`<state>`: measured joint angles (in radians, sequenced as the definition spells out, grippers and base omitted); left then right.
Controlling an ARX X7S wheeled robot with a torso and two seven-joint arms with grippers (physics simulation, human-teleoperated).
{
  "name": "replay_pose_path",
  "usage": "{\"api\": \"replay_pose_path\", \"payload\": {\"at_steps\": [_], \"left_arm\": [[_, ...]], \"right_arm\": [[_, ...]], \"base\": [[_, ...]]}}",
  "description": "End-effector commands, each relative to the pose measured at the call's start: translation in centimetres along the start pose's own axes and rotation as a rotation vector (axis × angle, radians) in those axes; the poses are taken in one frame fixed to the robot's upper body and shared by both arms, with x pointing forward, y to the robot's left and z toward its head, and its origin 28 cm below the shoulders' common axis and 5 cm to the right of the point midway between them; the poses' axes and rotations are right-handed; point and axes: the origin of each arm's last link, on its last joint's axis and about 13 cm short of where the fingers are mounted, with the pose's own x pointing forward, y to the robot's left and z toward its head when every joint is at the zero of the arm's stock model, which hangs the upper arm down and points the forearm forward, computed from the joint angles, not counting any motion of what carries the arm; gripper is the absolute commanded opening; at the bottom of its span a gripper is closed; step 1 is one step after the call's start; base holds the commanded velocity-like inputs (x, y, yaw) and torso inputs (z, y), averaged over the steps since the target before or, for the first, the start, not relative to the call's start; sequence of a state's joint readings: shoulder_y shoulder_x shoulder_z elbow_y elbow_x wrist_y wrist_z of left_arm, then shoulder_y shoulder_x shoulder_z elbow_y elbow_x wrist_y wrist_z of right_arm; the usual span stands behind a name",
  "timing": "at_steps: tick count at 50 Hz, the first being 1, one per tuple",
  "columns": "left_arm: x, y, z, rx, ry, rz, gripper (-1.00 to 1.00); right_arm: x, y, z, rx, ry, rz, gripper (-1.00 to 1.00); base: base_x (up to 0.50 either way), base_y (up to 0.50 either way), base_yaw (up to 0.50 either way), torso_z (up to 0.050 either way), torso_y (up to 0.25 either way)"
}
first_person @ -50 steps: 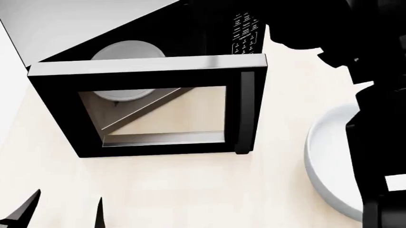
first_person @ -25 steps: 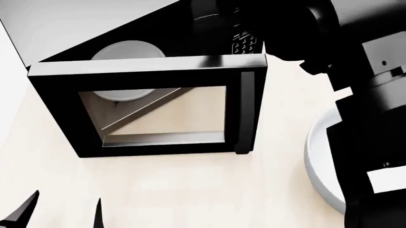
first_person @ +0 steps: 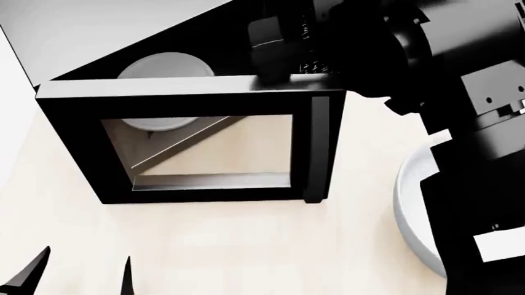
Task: Open the microwave.
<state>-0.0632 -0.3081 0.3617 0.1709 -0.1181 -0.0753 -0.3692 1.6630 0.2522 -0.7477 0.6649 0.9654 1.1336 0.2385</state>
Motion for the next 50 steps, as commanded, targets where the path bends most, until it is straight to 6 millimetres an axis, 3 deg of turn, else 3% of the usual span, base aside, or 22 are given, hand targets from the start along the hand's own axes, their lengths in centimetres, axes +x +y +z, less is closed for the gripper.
{"api": "replay_pose_path", "payload": {"at_steps": [1,19,50], "left_arm": [[-0.1,0.0,0.0,0.0,-0.002,-0.002,1.0],[0.0,-0.1,0.2,0.001,-0.004,-0.003,1.0],[-0.2,-0.3,0.4,-0.003,-0.014,-0.013,1.0]], "right_arm": [[-0.2,0.0,-0.8,-0.008,0.024,0.006,1.0],[-1.1,0.2,-1.6,-0.017,0.039,0.012,1.0],[-5.5,1.8,-2.5,-0.097,0.029,0.054,1.0]], "base": [[0.0,0.0,0.0,0.0,0.0],[0.0,0.0,0.0,0.0,0.0],[0.0,0.0,0.0,0.0,0.0]]}}
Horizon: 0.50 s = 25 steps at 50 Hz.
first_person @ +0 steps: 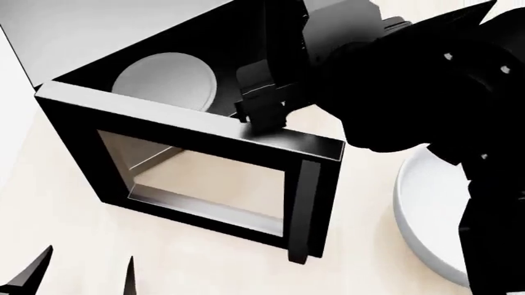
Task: Open the microwave.
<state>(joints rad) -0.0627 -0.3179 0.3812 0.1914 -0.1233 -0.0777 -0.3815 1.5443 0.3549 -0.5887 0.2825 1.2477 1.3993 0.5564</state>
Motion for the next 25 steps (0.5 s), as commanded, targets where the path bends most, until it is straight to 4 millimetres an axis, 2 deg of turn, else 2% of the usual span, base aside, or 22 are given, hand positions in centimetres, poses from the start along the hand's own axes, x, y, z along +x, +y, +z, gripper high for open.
{"api": "replay_pose_path", "payload": {"at_steps": [1,25], "left_arm": [[-0.1,-0.1,0.1,0.0,-0.003,-0.004,1.0],[-0.2,0.0,0.4,-0.001,-0.01,-0.003,1.0]], "right_arm": [[-1.3,0.6,-0.2,-0.033,-0.006,0.014,1.0],[-2.9,2.2,-0.5,-0.08,-0.013,0.067,1.0]], "base": [[0.0,0.0,0.0,0.0,0.0],[0.0,0.0,0.0,0.0,0.0]]}}
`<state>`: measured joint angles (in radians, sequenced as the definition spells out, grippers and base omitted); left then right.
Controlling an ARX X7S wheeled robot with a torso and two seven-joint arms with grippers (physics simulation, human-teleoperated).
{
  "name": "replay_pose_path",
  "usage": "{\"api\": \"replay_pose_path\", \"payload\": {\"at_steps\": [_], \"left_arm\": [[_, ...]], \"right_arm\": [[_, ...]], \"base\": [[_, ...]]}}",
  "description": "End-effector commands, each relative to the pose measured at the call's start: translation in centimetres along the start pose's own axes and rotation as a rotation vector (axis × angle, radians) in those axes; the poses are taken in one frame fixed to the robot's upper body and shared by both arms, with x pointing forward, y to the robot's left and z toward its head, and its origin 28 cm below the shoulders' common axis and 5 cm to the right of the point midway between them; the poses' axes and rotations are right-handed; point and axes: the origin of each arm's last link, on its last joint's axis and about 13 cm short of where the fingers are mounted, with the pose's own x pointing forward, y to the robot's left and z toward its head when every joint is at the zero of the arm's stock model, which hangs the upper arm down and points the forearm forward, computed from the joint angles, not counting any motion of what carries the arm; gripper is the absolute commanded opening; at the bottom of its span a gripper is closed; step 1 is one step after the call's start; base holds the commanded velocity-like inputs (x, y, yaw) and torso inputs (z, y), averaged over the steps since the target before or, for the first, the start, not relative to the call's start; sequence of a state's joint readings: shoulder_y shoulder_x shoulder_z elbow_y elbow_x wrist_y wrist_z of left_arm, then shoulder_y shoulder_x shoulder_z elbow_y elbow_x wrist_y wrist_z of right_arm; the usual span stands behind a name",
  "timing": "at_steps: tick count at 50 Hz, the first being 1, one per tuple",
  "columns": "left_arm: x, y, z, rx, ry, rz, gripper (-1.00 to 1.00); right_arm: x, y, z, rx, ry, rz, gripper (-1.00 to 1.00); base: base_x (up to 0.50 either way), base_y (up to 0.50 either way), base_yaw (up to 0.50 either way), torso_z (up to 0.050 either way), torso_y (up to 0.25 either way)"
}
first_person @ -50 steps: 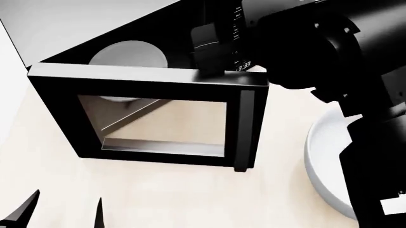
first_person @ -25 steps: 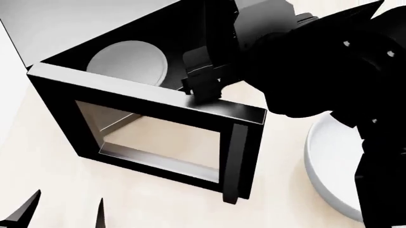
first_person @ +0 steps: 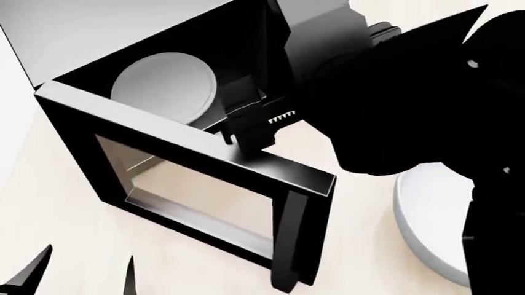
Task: Open the microwave.
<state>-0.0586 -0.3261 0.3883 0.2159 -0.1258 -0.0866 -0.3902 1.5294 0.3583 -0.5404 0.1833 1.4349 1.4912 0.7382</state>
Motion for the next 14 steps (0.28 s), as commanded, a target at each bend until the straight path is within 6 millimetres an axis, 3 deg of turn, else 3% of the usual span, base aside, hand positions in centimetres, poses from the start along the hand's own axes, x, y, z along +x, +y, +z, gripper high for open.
{"api": "replay_pose_path", "payload": {"at_steps": [1,14], "left_arm": [[-0.05,0.01,0.1,-0.002,-0.003,0.0,1.0],[-0.12,0.01,0.05,-0.003,-0.003,0.0,1.0]], "right_arm": [[-0.87,1.01,-0.11,-0.025,-0.012,0.044,1.0],[-0.92,1.73,-0.54,-0.043,-0.004,0.07,1.0]], "base": [[0.0,0.0,0.0,0.0,0.0],[0.0,0.0,0.0,0.0,0.0]]}}
